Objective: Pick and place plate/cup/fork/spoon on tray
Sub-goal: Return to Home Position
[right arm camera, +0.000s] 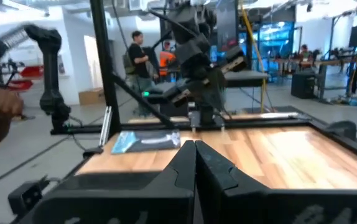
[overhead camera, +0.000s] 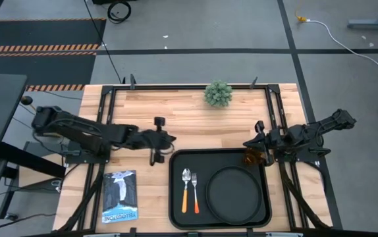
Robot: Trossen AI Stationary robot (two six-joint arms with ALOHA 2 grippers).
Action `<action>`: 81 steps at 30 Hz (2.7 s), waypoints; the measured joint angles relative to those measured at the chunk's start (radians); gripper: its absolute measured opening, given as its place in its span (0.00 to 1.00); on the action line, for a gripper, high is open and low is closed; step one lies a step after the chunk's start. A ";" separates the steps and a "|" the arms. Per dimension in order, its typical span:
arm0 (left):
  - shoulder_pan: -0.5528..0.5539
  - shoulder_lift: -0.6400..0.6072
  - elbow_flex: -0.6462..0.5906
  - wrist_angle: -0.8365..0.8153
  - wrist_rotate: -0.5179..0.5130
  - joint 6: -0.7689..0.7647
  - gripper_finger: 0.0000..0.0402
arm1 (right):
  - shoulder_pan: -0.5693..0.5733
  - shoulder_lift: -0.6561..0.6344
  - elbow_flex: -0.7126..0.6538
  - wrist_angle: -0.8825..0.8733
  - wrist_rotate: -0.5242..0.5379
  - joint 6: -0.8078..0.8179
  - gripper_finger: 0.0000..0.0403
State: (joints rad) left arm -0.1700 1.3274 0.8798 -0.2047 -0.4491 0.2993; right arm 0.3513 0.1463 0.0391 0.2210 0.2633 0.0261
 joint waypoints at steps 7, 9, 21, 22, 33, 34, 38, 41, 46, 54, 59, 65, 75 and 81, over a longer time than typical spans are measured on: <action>0.009 -0.220 -0.177 0.102 0.008 -0.028 0.06 | 0.000 -0.004 0.000 0.058 0.200 -0.029 0.02; 0.010 -0.281 -0.224 0.122 0.007 -0.054 0.06 | 0.000 -0.003 0.000 0.058 0.265 -0.029 0.02; 0.008 -0.614 -0.501 0.317 0.070 -0.233 0.06 | 0.000 -0.003 0.000 0.077 0.322 -0.029 0.02; 0.008 -0.638 -0.527 0.340 0.074 -0.250 0.06 | 0.000 -0.003 0.000 0.078 0.321 -0.029 0.02; 0.007 -0.837 -0.763 0.550 0.081 -0.450 0.06 | 0.000 -0.003 0.000 0.078 0.320 -0.029 0.03; 0.007 -0.848 -0.774 0.550 0.081 -0.464 0.06 | 0.000 -0.003 0.000 0.078 0.320 -0.029 0.03; 0.007 -0.895 -0.806 0.554 0.081 -0.498 0.06 | 0.000 -0.003 0.000 0.078 0.320 -0.029 0.03; 0.007 -0.925 -0.817 0.551 0.081 -0.500 0.06 | 0.000 -0.003 0.000 0.078 0.319 -0.029 0.03; 0.007 -0.973 -0.823 0.528 0.080 -0.491 0.06 | 0.000 -0.003 0.000 0.078 0.319 -0.029 0.04; 0.007 -1.030 -0.823 0.475 0.073 -0.408 0.06 | 0.000 -0.003 0.000 0.079 0.319 -0.029 0.04; 0.007 -1.057 -0.823 0.391 0.012 -0.370 0.06 | 0.000 -0.003 0.000 0.079 0.319 -0.029 0.04; 0.007 -1.069 -0.823 0.311 -0.031 -0.345 0.05 | 0.000 -0.003 0.000 0.078 0.319 -0.029 0.04; -0.018 -1.075 -0.823 0.321 0.015 -0.389 0.02 | -0.001 -0.003 0.000 0.100 0.320 -0.074 0.03; -0.052 -1.074 -0.823 0.323 0.017 -0.429 0.02 | -0.001 -0.003 0.000 -0.003 0.322 -0.192 0.03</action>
State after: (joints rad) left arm -0.2224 0.2535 0.0570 0.1184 -0.4320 -0.1301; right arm 0.3504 0.1436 0.0391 0.2180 0.5850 -0.1658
